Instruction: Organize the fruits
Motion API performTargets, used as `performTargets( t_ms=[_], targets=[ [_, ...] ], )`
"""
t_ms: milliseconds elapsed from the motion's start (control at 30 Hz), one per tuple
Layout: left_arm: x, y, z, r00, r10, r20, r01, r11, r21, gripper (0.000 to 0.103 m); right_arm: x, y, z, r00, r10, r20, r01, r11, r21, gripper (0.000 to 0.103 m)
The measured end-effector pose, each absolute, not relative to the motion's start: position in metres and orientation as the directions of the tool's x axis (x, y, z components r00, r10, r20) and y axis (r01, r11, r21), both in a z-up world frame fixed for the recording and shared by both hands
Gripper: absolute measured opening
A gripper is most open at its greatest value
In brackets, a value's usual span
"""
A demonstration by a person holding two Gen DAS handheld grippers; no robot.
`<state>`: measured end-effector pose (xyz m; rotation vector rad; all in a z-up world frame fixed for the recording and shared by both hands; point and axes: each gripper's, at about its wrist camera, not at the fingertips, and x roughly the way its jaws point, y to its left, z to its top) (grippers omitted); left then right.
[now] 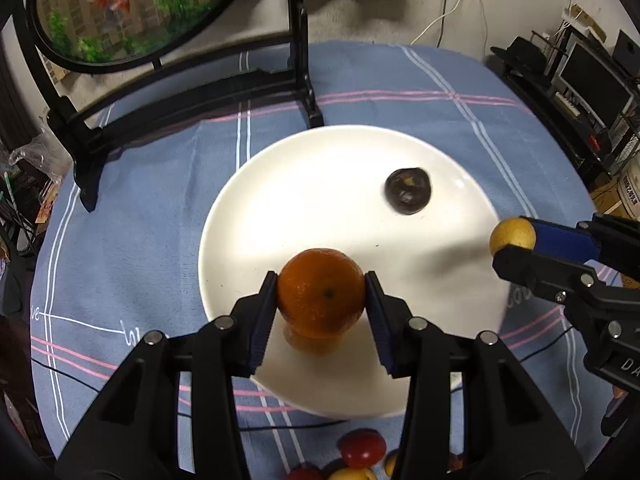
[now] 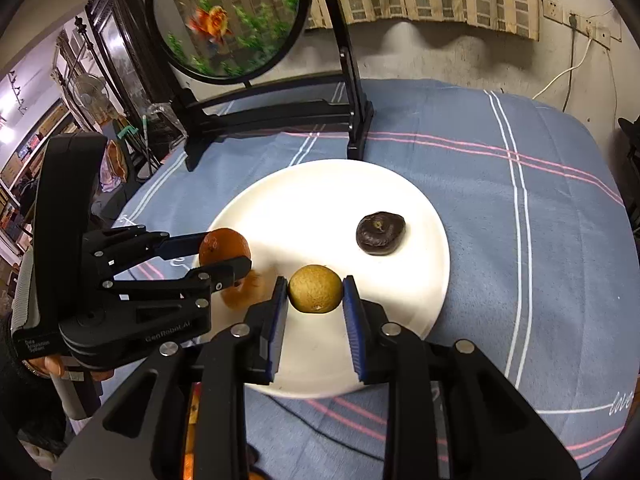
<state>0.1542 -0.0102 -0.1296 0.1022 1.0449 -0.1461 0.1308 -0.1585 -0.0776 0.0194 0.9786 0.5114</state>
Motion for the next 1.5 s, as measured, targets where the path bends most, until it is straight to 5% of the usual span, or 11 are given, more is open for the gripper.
performTargets(
  t_ms=[433, 500, 833, 1167, 1500],
  targets=[
    [0.179, -0.014, -0.145, 0.475, -0.055, -0.878, 0.173, 0.984, 0.032, 0.046, 0.162, -0.153, -0.105, 0.425, 0.353, -0.834, -0.375, 0.907, 0.193, 0.03],
    [0.181, -0.015, -0.144, 0.481, -0.04, -0.876, 0.164, 0.985, 0.045, 0.069, 0.166, -0.151, -0.109, 0.421, 0.307, -0.853, -0.366, 0.918, 0.15, 0.033],
    [0.162, 0.004, -0.117, 0.536, -0.019, -0.844, 0.128, 0.99, 0.06, 0.071, 0.144, -0.175, -0.085, 0.432, 0.324, -0.842, -0.357, 0.918, 0.17, 0.033],
    [0.076, 0.039, -0.095, 0.573, -0.023, -0.819, 0.134, 0.989, 0.066, 0.074, 0.029, -0.199, -0.06, 0.44, 0.359, -0.823, -0.401, 0.899, 0.177, 0.033],
    [-0.036, 0.062, -0.124, 0.524, -0.097, -0.846, 0.244, 0.969, 0.04, 0.075, -0.095, -0.188, -0.101, 0.334, 0.366, -0.869, -0.477, 0.86, 0.179, 0.033]
  ],
)
